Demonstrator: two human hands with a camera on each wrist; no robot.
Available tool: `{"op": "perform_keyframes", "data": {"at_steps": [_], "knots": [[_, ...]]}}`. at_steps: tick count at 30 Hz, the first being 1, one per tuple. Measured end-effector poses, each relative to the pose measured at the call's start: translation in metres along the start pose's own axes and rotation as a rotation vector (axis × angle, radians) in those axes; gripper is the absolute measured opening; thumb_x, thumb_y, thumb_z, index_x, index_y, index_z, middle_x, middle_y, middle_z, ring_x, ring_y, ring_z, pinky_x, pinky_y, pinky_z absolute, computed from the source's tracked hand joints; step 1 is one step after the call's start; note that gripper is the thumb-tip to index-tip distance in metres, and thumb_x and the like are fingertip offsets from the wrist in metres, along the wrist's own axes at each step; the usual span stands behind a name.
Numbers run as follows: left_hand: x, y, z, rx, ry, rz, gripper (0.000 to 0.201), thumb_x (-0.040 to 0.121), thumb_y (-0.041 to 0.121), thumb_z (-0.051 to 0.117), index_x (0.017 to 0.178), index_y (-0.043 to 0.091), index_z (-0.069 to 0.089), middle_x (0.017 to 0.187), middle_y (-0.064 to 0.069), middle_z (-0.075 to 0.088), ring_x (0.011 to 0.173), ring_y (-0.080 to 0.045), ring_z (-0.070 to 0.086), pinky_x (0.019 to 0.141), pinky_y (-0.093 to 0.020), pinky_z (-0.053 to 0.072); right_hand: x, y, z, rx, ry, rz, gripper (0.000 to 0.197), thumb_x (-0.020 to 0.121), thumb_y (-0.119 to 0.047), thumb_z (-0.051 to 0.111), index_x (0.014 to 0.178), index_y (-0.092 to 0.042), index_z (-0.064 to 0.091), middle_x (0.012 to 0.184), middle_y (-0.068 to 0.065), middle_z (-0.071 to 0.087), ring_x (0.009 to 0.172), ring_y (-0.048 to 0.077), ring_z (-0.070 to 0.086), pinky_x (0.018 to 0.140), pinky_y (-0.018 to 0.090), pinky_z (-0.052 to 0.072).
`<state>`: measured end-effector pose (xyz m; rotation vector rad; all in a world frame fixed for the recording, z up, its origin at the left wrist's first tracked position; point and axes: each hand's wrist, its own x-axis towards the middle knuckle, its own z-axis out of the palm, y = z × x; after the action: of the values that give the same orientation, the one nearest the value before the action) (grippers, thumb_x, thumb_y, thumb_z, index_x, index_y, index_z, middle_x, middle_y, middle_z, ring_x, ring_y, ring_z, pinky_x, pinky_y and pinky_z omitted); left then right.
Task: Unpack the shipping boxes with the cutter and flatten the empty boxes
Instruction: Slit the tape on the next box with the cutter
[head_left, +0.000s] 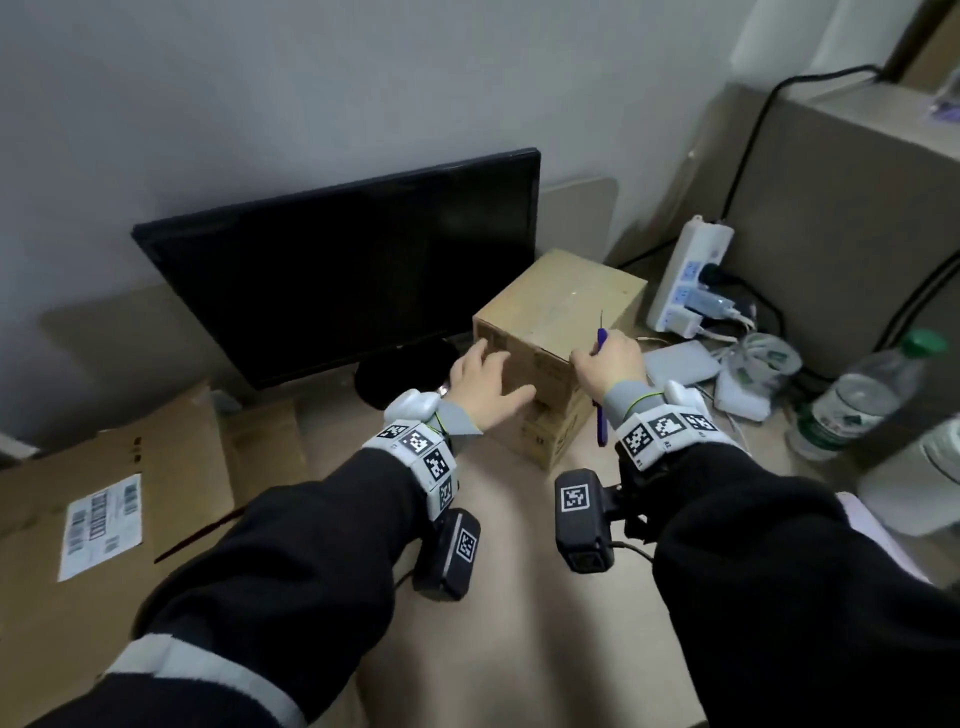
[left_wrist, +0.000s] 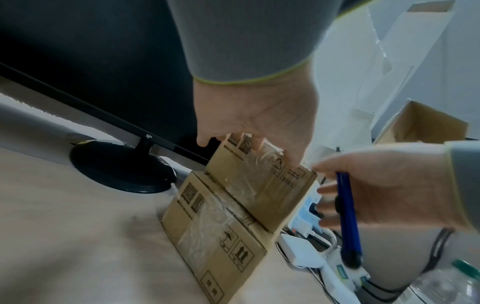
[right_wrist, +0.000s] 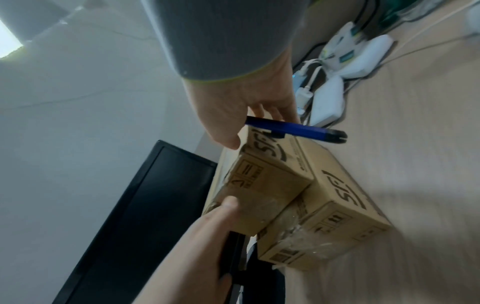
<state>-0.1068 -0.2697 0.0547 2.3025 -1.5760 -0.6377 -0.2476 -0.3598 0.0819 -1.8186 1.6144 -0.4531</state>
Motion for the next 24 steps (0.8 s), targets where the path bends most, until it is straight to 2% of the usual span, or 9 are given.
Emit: {"op": "perform_keyframes", "data": {"at_steps": [4,6,8,11,13,15,19,22,24], "knots": [[0.021,0.002,-0.018,-0.213,0.065,-0.068,0.081,0.092,0.057,0.047,0.153,0.017,0.012,0.161,-0.007,-0.007,0.147,-0.031,-0.001,0.118,-0.042,0.009,0.005,0.014,0.003,0.148,-0.081,0.096,0.032,0.083,-0.036,0.061,0.073,-0.018,0.036,0.075,0.004,0.047,0.081,0.029,0.053,0.079,0.041,0.053],[0.03,0.003,-0.024,-0.354,0.122,-0.104,0.085,0.092,0.057,0.048,0.154,0.019,0.004,0.161,-0.004,-0.001,0.148,-0.027,0.006,0.117,-0.04,0.013,0.006,0.018,0.002,0.213,-0.123,0.127,0.03,0.083,-0.035,0.061,0.081,-0.014,0.04,0.076,0.004,0.046,0.083,0.034,0.057,0.081,0.049,0.054],[0.036,0.006,-0.027,-0.482,0.129,-0.158,0.085,0.092,0.058,0.047,0.154,0.021,0.001,0.16,-0.004,0.012,0.145,-0.026,0.02,0.112,-0.036,0.024,0.003,0.023,0.003,0.274,-0.168,0.14,0.031,0.082,-0.037,0.059,0.082,-0.013,0.039,0.072,0.005,0.044,0.072,0.032,0.056,0.076,0.054,0.056],[0.039,0.011,-0.028,-0.486,0.105,-0.176,0.081,0.093,0.058,0.045,0.154,0.018,0.009,0.157,-0.006,0.022,0.14,-0.028,0.031,0.105,-0.034,0.032,0.001,0.034,0.011,0.356,-0.18,0.144,0.033,0.071,-0.046,0.053,0.073,-0.017,0.036,0.067,0.003,0.04,0.064,0.026,0.045,0.077,0.057,0.055],[0.04,0.013,-0.03,-0.449,0.126,-0.143,0.079,0.092,0.058,0.048,0.151,0.013,0.019,0.153,-0.008,0.027,0.137,-0.027,0.035,0.101,-0.031,0.033,-0.002,0.033,0.012,0.375,-0.148,0.128,0.028,0.074,-0.038,0.051,0.068,-0.019,0.031,0.063,0.002,0.036,0.06,0.025,0.041,0.078,0.057,0.054],[0.037,0.011,-0.034,-0.44,0.18,-0.132,0.077,0.09,0.056,0.052,0.146,0.01,0.028,0.147,-0.008,0.033,0.13,-0.026,0.04,0.094,-0.029,0.034,-0.013,0.022,0.008,0.354,-0.108,0.11,0.023,0.078,-0.027,0.051,0.069,-0.022,0.03,0.066,0.001,0.038,0.064,0.027,0.049,0.079,0.049,0.055],[0.031,0.003,-0.053,-0.454,0.3,-0.115,0.072,0.083,0.056,0.063,0.135,0.011,0.039,0.135,-0.008,0.042,0.115,-0.024,0.05,0.095,-0.038,0.047,-0.03,-0.004,-0.001,0.342,-0.035,0.061,0.024,0.062,-0.035,0.051,0.071,-0.023,0.033,0.075,0.0,0.046,0.081,0.035,0.062,0.08,0.051,0.055],[0.013,-0.014,-0.078,-0.462,0.365,-0.095,0.057,0.075,0.054,0.071,0.111,0.018,0.045,0.116,-0.005,0.052,0.098,-0.022,0.058,0.084,-0.045,0.053,-0.053,-0.028,0.003,0.316,-0.033,0.019,0.027,0.058,-0.036,0.053,0.072,-0.022,0.034,0.075,0.001,0.049,0.081,0.035,0.065,0.076,0.049,0.057],[-0.008,-0.028,-0.094,-0.451,0.405,-0.083,0.052,0.073,0.05,0.074,0.102,0.02,0.044,0.104,-0.003,0.056,0.089,-0.02,0.06,0.078,-0.044,0.055,-0.074,-0.047,0.006,0.301,-0.05,-0.006,0.027,0.063,-0.034,0.057,0.073,-0.022,0.035,0.074,0.0,0.048,0.074,0.033,0.066,0.072,0.046,0.058]]}}
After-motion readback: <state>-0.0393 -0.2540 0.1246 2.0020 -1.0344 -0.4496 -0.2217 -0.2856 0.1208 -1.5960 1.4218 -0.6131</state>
